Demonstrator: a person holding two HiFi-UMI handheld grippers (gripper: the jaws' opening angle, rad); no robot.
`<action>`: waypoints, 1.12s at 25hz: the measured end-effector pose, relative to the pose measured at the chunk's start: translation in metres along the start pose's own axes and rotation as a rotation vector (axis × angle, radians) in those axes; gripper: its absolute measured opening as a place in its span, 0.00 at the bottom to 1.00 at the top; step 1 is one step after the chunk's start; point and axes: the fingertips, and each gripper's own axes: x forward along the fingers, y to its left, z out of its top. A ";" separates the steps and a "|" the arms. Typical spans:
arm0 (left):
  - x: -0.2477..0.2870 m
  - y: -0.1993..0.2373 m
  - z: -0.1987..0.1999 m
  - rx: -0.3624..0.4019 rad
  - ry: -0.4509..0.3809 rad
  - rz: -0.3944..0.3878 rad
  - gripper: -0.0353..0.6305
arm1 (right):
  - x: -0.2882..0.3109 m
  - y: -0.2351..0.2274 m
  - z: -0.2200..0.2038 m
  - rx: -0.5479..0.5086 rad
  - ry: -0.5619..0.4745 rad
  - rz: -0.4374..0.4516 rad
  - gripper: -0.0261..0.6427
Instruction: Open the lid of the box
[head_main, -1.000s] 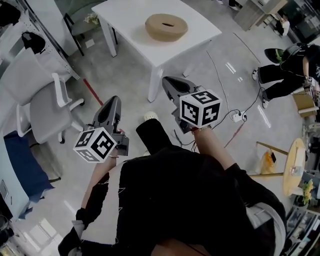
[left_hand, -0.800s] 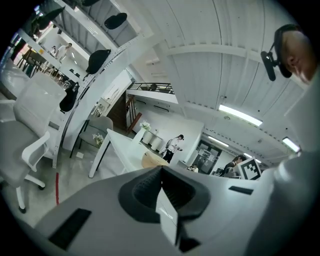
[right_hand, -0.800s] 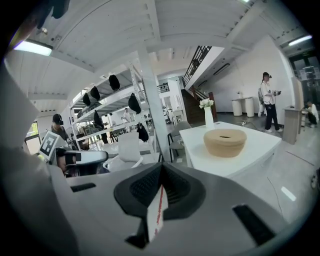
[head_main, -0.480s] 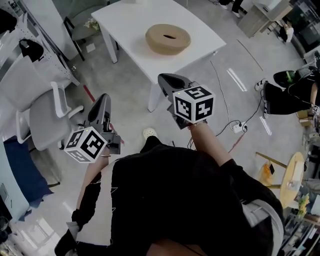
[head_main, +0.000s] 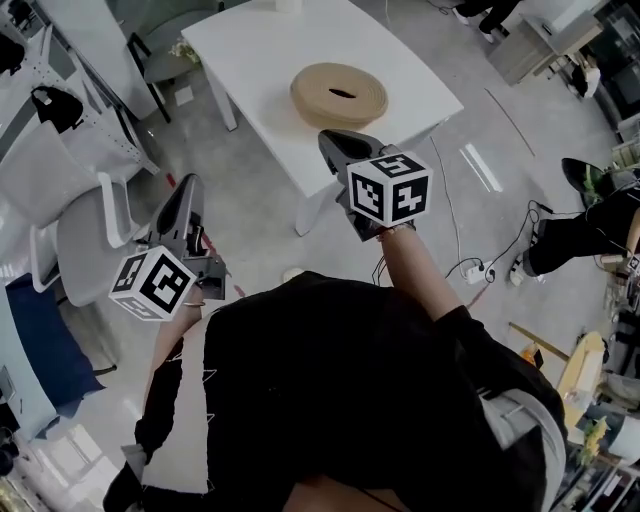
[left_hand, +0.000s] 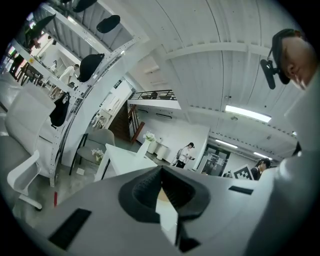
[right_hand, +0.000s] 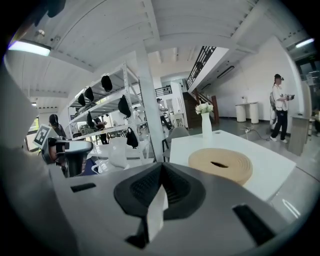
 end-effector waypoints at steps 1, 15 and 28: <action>0.006 0.003 0.001 0.001 -0.001 0.003 0.07 | 0.005 -0.009 0.000 0.003 0.006 -0.009 0.04; 0.071 0.029 0.002 -0.011 -0.006 0.037 0.07 | 0.056 -0.112 -0.018 -0.009 0.111 -0.137 0.08; 0.068 0.052 0.002 -0.038 -0.023 0.111 0.07 | 0.087 -0.125 -0.031 -0.125 0.198 -0.138 0.34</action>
